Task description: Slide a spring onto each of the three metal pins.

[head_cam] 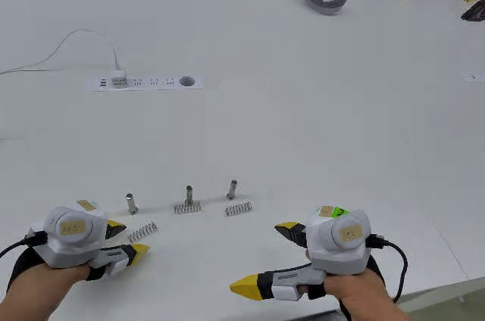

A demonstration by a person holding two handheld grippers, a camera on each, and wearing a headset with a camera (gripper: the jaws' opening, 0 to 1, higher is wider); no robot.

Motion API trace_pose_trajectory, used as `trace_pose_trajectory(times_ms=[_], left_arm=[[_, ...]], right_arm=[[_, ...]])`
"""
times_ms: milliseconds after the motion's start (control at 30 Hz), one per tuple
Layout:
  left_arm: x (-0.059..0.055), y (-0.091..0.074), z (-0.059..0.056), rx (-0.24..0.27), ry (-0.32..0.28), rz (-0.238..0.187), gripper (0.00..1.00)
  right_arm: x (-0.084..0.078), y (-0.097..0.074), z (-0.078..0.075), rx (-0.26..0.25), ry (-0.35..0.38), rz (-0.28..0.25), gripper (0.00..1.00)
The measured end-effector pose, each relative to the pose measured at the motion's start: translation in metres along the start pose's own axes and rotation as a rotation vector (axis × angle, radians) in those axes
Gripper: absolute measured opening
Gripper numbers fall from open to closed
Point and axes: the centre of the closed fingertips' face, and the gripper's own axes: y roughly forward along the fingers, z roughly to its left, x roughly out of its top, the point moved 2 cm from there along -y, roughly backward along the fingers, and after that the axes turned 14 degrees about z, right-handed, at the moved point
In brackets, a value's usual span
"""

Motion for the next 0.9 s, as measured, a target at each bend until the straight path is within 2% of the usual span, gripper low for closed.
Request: trace_pose_trajectory(times_ms=[267,367,633,900], left_arm=[[-0.0001,0.0051,0.0044,0.019,-0.009,-0.003,0.25],[0.0012,0.0077,0.0041,0.037,0.02,-0.002,0.23],[0.0028,0.0111,0.0045,0.06,0.029,-0.007,0.12],[0.0014,0.0096,0.0009,0.065,0.037,0.002,0.11]], right_arm=[[-0.0049,-0.0005,-0.0016,0.0,0.003,0.01,0.91],[-0.0051,-0.0006,-0.0019,-0.001,0.004,0.012,0.91],[-0.003,0.0008,0.0004,0.002,-0.002,0.014,0.91],[-0.0031,0.0012,0.0021,0.005,-0.004,0.016,0.91]])
